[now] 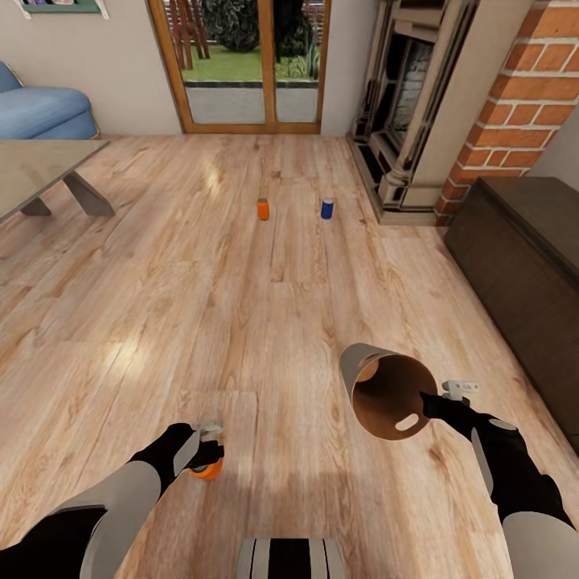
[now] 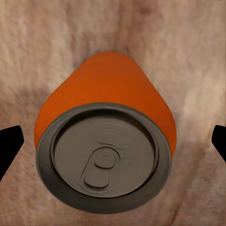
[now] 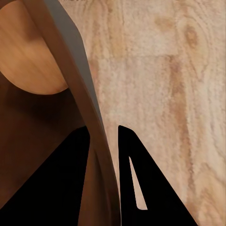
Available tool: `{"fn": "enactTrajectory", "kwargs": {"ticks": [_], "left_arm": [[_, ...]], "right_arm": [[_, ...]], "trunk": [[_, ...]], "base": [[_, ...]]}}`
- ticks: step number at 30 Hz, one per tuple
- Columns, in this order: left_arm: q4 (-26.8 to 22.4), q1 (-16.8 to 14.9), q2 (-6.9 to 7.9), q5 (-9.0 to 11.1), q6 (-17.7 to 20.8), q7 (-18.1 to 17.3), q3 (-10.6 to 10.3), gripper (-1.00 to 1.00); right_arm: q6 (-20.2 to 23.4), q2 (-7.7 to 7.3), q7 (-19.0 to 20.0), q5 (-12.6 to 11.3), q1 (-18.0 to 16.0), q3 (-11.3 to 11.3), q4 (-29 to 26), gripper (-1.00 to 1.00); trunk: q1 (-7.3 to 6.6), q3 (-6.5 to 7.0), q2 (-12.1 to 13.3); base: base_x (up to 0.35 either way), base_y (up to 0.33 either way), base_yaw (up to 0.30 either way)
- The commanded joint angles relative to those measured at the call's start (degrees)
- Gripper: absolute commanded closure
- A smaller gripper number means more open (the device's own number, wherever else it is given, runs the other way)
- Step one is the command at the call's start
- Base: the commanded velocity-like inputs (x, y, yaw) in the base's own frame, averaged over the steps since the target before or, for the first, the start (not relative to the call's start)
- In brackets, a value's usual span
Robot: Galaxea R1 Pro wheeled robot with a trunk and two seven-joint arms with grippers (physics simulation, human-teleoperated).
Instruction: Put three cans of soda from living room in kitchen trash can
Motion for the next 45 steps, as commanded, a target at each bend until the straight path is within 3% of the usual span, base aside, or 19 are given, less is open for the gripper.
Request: {"fn": "enactTrajectory", "kwargs": {"ticks": [1,17,18,28,45], "left_arm": [[0.0,0.0,0.0,0.0,0.0,0.0,0.0,-1.0],[-0.19,0.0,0.0,0.0,-0.08,-0.04,0.0,-1.0],[-0.19,0.0,0.0,0.0,-0.09,-0.06,0.0,1.0],[-0.29,0.0,0.0,0.0,-0.09,-0.09,0.0,1.0],[-0.1,0.0,0.0,0.0,-0.09,-0.18,-0.02,1.0]], "right_arm": [[0.11,0.0,0.19,-0.68,-0.02,0.0,-0.06,1.0],[0.11,0.0,0.19,-0.68,-0.02,0.09,-0.06,1.0],[0.11,0.0,0.19,-0.68,-0.02,0.09,-0.06,1.0],[0.11,0.0,0.19,-0.68,-0.02,0.82,-0.06,1.0],[0.13,0.07,0.19,-0.68,-0.02,0.94,-0.06,1.0]], "trunk": [[-0.01,0.0,0.0],[0.05,-0.44,-0.03],[0.05,-0.44,-0.03],[0.05,-0.44,-0.03],[-0.39,3.33,0.2]], "base": [[0.0,0.0,0.0],[0.0,0.0,0.0],[0.0,0.0,0.0],[0.0,0.0,0.0],[0.0,0.0,0.0]]}}
